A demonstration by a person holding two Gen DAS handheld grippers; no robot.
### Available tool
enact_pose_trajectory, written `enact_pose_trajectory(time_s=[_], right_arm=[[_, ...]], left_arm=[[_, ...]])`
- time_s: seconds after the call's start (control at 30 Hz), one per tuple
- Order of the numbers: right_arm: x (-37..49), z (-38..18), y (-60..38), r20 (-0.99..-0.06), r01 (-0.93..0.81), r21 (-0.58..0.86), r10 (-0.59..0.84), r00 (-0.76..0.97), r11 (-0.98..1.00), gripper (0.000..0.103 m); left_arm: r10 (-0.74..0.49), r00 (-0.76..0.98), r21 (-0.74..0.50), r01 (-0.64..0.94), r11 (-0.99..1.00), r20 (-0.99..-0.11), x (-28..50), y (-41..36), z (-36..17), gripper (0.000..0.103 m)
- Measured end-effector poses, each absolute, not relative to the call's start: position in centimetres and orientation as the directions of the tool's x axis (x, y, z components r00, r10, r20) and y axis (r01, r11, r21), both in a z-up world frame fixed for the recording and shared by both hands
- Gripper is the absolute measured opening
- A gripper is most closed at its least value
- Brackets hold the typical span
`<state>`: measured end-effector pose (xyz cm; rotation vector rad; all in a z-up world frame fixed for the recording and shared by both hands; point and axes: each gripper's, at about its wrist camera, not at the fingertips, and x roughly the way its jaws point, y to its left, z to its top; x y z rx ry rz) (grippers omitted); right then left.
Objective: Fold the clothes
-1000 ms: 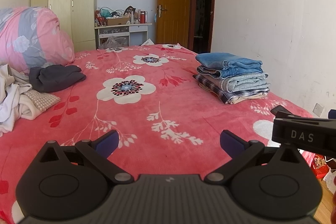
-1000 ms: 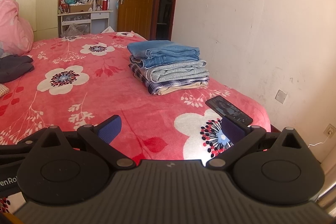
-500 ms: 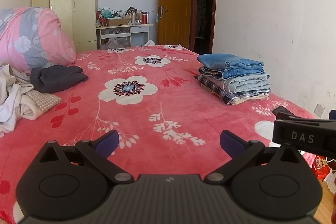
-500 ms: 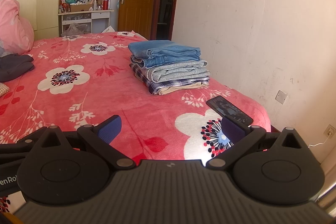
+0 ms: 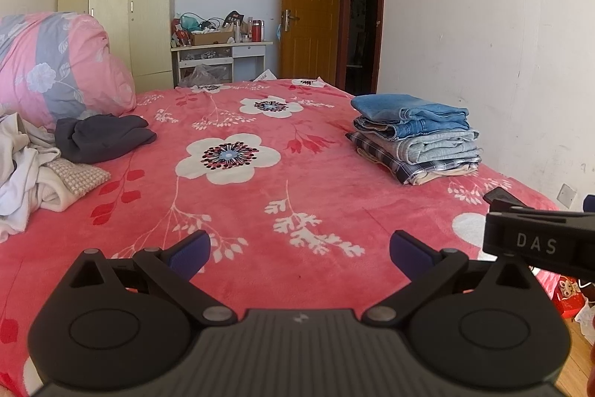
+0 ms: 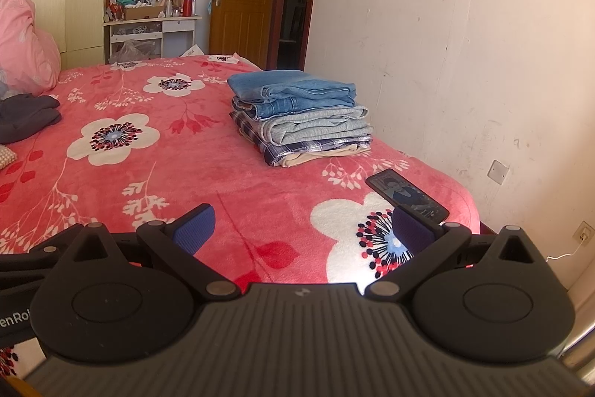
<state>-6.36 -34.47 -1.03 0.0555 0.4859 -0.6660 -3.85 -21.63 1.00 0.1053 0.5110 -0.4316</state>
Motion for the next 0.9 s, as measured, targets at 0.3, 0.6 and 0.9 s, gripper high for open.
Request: enact_pose_trajectory(time_s=[0.3,0.6,0.9], right_arm=[[-6.31,-1.1,-34.37,-0.451,0.607,-0.103,-0.581,0.677,0.788,0.102],[-6.25,-1.14,-34.34,-0.452,0.606,-0.102,-0.58,0.678,0.789,0.102],[-6.33,-1.14,-34.36,-0.452,0.608,-0.101,-0.581,0.677,0.788,0.102]], left_arm=[[-0.372,0.784,-0.006,0.425,0.905,-0.497,-3.85,-21.67,0.91,0.103],[-0.371,0.784,-0.006,0.424,0.905,-0.497,-3.77,-21.67,0.83,0.103],[-0.373,0.784,-0.006,0.426,0.905,-0.496,-3.76,-21.67,0.78,0.103]])
